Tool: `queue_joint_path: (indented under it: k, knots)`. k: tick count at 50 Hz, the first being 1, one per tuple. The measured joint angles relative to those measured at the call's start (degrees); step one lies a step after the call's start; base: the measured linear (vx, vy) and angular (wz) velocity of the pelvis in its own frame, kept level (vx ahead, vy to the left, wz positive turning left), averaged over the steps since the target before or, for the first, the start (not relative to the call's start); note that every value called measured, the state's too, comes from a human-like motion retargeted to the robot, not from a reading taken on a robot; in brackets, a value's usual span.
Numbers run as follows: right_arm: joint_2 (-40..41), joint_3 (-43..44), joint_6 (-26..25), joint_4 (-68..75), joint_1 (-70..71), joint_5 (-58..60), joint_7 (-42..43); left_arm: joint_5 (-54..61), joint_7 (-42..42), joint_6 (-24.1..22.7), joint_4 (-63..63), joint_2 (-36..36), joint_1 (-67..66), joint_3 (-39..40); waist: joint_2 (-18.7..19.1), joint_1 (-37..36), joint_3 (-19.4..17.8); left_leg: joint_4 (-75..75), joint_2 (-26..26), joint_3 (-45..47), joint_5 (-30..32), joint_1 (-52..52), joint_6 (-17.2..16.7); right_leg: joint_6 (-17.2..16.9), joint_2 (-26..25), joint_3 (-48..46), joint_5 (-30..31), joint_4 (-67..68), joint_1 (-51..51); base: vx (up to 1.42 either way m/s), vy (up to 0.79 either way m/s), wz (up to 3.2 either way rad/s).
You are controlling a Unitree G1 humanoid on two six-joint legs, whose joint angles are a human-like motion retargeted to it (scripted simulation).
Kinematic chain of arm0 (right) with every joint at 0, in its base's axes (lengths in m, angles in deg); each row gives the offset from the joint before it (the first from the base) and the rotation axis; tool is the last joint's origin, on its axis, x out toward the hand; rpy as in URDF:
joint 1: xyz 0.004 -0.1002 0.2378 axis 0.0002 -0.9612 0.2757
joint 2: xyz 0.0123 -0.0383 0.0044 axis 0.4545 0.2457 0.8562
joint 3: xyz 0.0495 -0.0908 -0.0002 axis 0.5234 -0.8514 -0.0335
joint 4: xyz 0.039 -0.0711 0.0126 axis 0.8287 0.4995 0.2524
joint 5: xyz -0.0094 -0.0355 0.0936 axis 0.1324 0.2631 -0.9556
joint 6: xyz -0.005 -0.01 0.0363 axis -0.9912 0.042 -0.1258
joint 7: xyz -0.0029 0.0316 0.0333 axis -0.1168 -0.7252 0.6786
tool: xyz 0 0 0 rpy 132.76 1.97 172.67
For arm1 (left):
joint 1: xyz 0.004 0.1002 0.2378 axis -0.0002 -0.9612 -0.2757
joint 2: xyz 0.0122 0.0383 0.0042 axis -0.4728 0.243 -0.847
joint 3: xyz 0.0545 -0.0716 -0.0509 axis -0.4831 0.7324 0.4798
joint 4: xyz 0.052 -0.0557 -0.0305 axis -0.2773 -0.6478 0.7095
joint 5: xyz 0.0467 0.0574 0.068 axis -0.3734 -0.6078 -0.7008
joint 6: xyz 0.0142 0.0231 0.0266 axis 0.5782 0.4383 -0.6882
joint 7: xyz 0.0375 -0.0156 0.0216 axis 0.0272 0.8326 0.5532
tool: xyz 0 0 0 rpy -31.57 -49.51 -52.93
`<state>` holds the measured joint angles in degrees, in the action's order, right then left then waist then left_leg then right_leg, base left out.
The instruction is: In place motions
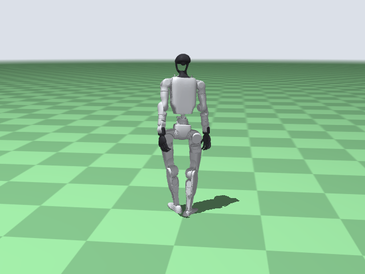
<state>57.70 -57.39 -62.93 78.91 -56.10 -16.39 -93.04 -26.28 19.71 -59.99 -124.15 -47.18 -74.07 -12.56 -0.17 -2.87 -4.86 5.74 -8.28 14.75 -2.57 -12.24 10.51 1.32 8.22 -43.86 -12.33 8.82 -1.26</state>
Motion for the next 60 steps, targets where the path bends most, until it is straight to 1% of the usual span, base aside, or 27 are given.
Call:
queue_joint_path:
  k: [2,3,5,8,10,13,14,15,17,23,27,30,35,40,42,44,45,47,48,50,51,52,54,55,57,60]
  knots:
    - [-0.2,1.4,0.1,-0.9,0.3,0.8,0.7,1.0,-0.7,0.2,-0.5,-0.1,1.0,1.3,-1.3,-1.3,-0.6,-0.2,1.3,6.9,-3.2,0.1,0.3,-0.9,1.6,-5.6,-0.9,-0.4,0.9,-0.15,0.05,3.20]
    - [-0.3,2.4,0.2,-1.4,0.2,1.0,1.0,1.7,-1.0,0.4,-0.6,-0.3,1.4,1.8,-1.8,-1.6,-0.6,-0.3,2.6,12.5,-5.0,0.7,0.0,-1.4,2.2,-8.5,-1.3,-0.6,1.3,-0.08,0.11,3.45]
    - [-0.2,5.0,0.5,-2.7,-0.4,0.9,1.7,3.3,-0.8,0.6,-0.6,-0.7,2.4,2.8,-2.8,-1.6,0.2,-0.2,5.7,26.6,-7.5,2.6,-1.1,-2.8,3.4,-14.6,-1.9,-1.2,1.8,-0.02,0.16,3.65]
    - [0.5,9.7,1.1,-4.5,-1.8,0.1,2.6,5.7,0.3,0.5,-0.5,-1.5,3.9,3.7,-3.1,0.6,3.1,-0.1,8.7,49.7,-9.2,7.4,-3.1,-5.3,3.7,-24.0,-2.1,-1.9,2.3,0.03,0.08,3.79]
    - [1.0,12.4,1.6,-5.2,-3.1,-0.9,2.9,7.2,1.0,0.4,-0.4,-1.7,4.6,3.8,-2.2,2.6,5.3,-0.8,9.6,59.6,-7.8,10.1,-5.4,-7.1,2.8,-29.7,-2.0,-2.2,3.2,0.19,0.12,3.49]
    - [1.2,13.9,1.6,-5.7,-4.7,-2.8,2.6,9.7,1.7,0.4,-0.3,-1.1,6.1,4.1,0.1,4.8,7.6,-3.6,10.3,57.0,2.1,8.5,-8.2,-9.0,0.6,-34.4,-1.2,-2.0,4.2,0.23,0.20,2.46]
    - [1.2,13.9,1.5,-5.6,-4.9,-3.3,2.6,10.3,1.8,0.4,-0.1,-0.5,6.8,4.3,0.4,5.0,7.9,-4.0,9.9,54.8,2.7,7.7,-8.3,-9.1,0.7,-35.3,-0.5,-1.8,4.5,0.18,0.25,1.54]
    - [1.1,13.8,1.5,-5.4,-5.1,-3.8,2.7,10.7,1.7,0.5,0.1,0.2,7.6,4.4,0.3,5.2,8.1,-4.0,9.0,52.3,2.2,6.9,-7.8,-9.2,1.1,-36.0,0.2,-1.7,4.9,0.15,0.27,0.90]
    - [1.0,13.0,1.3,-4.6,-4.7,-4.8,3.0,11.0,1.5,0.5,0.9,1.3,9.3,4.2,0.3,2.8,7.2,-5.5,8.2,51.4,2.6,6.9,-6.9,-8.4,1.1,-33.9,1.2,-1.4,5.4,0.10,0.27,0.29]
    - [1.7,12.5,1.1,-3.9,-2.8,-4.7,1.8,8.7,2.3,-1.3,4.8,2.6,12.3,0.3,0.2,-1.2,4.3,-7.7,5.9,48.6,1.8,8.5,-6.5,-7.1,1.6,-34.4,4.5,-1.3,8.1,0.08,0.17,0.30]
    - [2.8,10.6,2.3,-6.2,-2.9,-4.5,1.3,7.0,3.0,-1.3,4.8,2.1,12.9,-0.7,0.1,-2.4,3.4,-9.0,5.2,47.6,1.4,8.8,-5.8,-6.3,1.8,-33.4,6.6,-0.8,8.8,0.19,0.15,-0.02]
    - [3.6,8.2,2.6,-5.6,-2.3,-5.6,1.5,6.6,2.6,-1.3,4.7,1.6,12.5,0.5,0.0,-1.8,3.2,-9.8,5.0,46.2,1.2,8.8,-5.5,-6.2,1.6,-32.8,8.7,-0.6,9.3,0.17,0.10,0.22]
    - [4.8,4.4,2.1,-3.5,-1.1,-5.9,1.0,5.8,1.6,-1.6,5.1,0.1,10.2,1.8,-0.7,-2.8,2.0,-10.1,5.2,45.2,0.3,9.4,-5.3,-6.3,1.6,-31.0,12.1,0.0,10.4,0.18,0.10,0.15]
    - [5.5,2.7,2.5,-4.3,-1.6,-4.0,0.5,6.0,1.4,-1.0,2.6,-1.0,8.0,4.0,-1.3,-3.2,1.3,-10.1,5.3,42.4,-0.4,9.5,-5.1,-6.3,1.4,-30.2,16.0,0.9,12.0,0.20,0.09,0.61]
    - [5.5,2.7,2.7,-5.1,-2.3,-3.0,0.4,6.5,1.1,-0.7,1.1,-1.1,7.5,5.0,-1.0,-2.8,1.5,-10.1,5.6,40.6,-0.6,9.2,-4.9,-5.9,1.4,-29.5,18.3,2.2,12.7,0.23,0.10,1.00]
    - [5.3,3.2,2.8,-6.1,-3.1,-2.1,0.4,7.0,0.9,-0.4,-0.2,-1.2,7.4,5.9,-0.2,-2.1,1.8,-9.7,6.6,38.1,-0.8,8.7,-4.8,-4.7,1.7,-27.8,20.9,4.7,13.0,0.26,0.12,1.22]
    - [5.2,3.6,2.8,-6.6,-3.6,-1.7,0.4,7.2,0.8,-0.3,-0.9,-1.3,7.5,6.2,0.3,-1.6,2.0,-9.4,7.2,36.8,-0.8,8.2,-4.7,-3.8,2.1,-26.4,22.1,6.6,13.0,0.27,0.12,1.51]
    - [5.0,4.6,2.8,-7.5,-4.9,-2.0,0.7,7.2,1.1,-0.3,-1.5,-1.4,7.9,6.5,2.2,0.6,2.3,-8.4,9.1,32.8,-0.8,7.3,-4.5,-1.2,3.9,-20.3,22.7,13.6,11.5,0.25,0.06,1.93]
    - [4.9,5.1,2.8,-7.8,-5.4,-2.8,0.8,7.2,1.3,-0.3,-1.7,-1.5,8.3,6.5,2.7,2.0,2.3,-7.7,9.5,30.3,-0.8,6.6,-4.2,-1.4,5.5,-15.3,21.5,18.6,9.6,0.23,0.03,2.42]
    - [4.7,6.0,2.7,-7.8,-6.5,-4.9,1.0,7.0,1.8,-0.3,-1.8,-1.7,9.3,6.1,3.3,5.7,1.9,-6.5,9.4,23.7,-0.4,5.2,-3.4,-4.7,5.2,-0.5,16.5,26.2,3.3,0.19,0.00,2.88]
    - [4.7,6.6,2.5,-7.5,-6.8,-6.1,1.0,6.9,1.9,-0.2,-1.5,-1.8,10.1,5.7,3.7,7.5,1.5,-5.9,9.4,20.1,0.1,4.5,-3.1,-6.6,2.2,6.4,14.0,28.3,0.3,0.12,-0.05,3.07]
    - [4.7,7.2,2.3,-7.2,-7.0,-7.1,0.9,6.9,2.0,-0.1,-1.1,-1.9,10.9,5.3,4.0,9.1,1.2,-5.3,9.2,16.7,0.6,3.7,-2.8,-7.8,-0.5,11.7,11.8,29.5,-1.9,0.06,-0.10,2.98]
    - [4.6,8.5,1.7,-6.6,-7.3,-8.6,0.5,6.9,2.0,-0.1,0.1,-2.2,12.7,4.5,4.0,10.6,0.8,-4.3,8.5,11.5,1.4,2.3,-2.3,-7.0,-4.5,16.3,9.1,28.3,-3.7,0.09,-0.07,2.36]
    - [4.5,9.0,1.4,-6.4,-7.3,-9.0,0.4,7.1,2.0,-0.2,0.9,-2.3,13.6,4.1,3.7,10.6,0.8,-4.0,8.0,9.9,1.7,1.8,-2.0,-6.3,-5.7,18.7,7.8,27.3,-4.6,0.13,-0.06,2.14]
    - [4.7,10.2,1.1,-6.3,-7.7,-8.9,0.7,7.4,1.8,-0.4,2.5,-2.5,15.2,2.5,3.5,12.7,0.9,-3.4,6.5,4.4,3.0,0.8,-1.5,-5.1,-7.8,22.8,4.9,25.3,-7.3,0.11,-0.10,2.52]
    - [4.8,11.5,1.1,-6.7,-8.4,-8.4,1.5,7.0,1.7,-1.1,4.7,-2.6,16.8,0.2,2.8,15.4,0.5,-3.1,4.4,-1.1,4.5,1.0,-1.1,-3.7,-11.2,31.6,-0.2,19.0,-10.5,0.10,-0.09,2.55]
